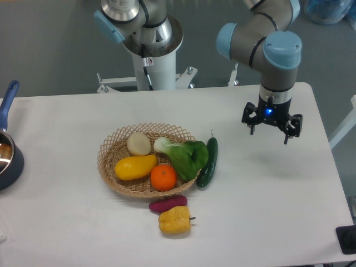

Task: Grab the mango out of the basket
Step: 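Move the gripper over the basket and lower toward the yellow mango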

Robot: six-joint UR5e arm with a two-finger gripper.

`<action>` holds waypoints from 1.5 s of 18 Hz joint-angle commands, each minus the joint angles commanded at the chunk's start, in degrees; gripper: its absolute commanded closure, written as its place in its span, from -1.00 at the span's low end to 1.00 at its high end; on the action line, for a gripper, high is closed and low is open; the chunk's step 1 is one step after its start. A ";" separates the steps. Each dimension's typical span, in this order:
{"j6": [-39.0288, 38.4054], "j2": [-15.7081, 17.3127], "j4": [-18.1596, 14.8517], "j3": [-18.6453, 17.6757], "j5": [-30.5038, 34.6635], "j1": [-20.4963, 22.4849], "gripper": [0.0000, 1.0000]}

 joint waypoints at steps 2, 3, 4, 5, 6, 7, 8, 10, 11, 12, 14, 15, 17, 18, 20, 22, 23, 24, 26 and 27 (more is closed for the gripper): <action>0.26 0.00 0.17 -0.35 -0.09 0.00 -1.00; 0.26 0.00 0.18 -0.44 -0.09 0.00 -1.00; 0.18 0.09 0.26 -0.44 -0.17 0.00 -1.00; 0.00 0.26 0.26 -0.53 -0.26 0.00 -1.00; 0.00 0.44 0.44 -0.53 -0.35 -0.09 -1.00; -0.09 0.79 0.44 -0.53 -0.44 -0.35 -1.00; 0.00 1.49 0.44 -0.61 -0.44 -0.61 -1.00; 0.00 2.37 0.70 -1.75 -0.96 -2.01 -1.00; -0.09 2.90 1.05 -2.28 -1.05 -3.59 -1.00; -0.26 3.94 1.84 -2.72 -1.05 -4.91 -1.00; -1.40 4.92 2.98 -2.99 -1.14 -8.07 -1.00; -1.58 5.18 4.03 -2.81 -1.14 -10.26 -1.00; -1.76 6.23 5.79 -2.73 -1.14 -13.26 -1.00; -1.76 6.50 5.97 -2.72 -1.14 -14.84 -1.00; -1.67 6.68 6.06 -2.64 -1.14 -17.91 -1.00; -1.67 5.89 6.06 -2.64 -1.14 -19.24 -1.00; -1.76 5.63 6.06 -2.72 -1.14 -20.29 -1.00; -1.84 5.63 6.06 -2.99 -1.14 -21.43 -1.00; -4.20 5.97 5.98 -4.38 -1.14 -23.19 -1.00; -5.18 6.24 5.98 -5.26 -1.05 -24.25 -1.00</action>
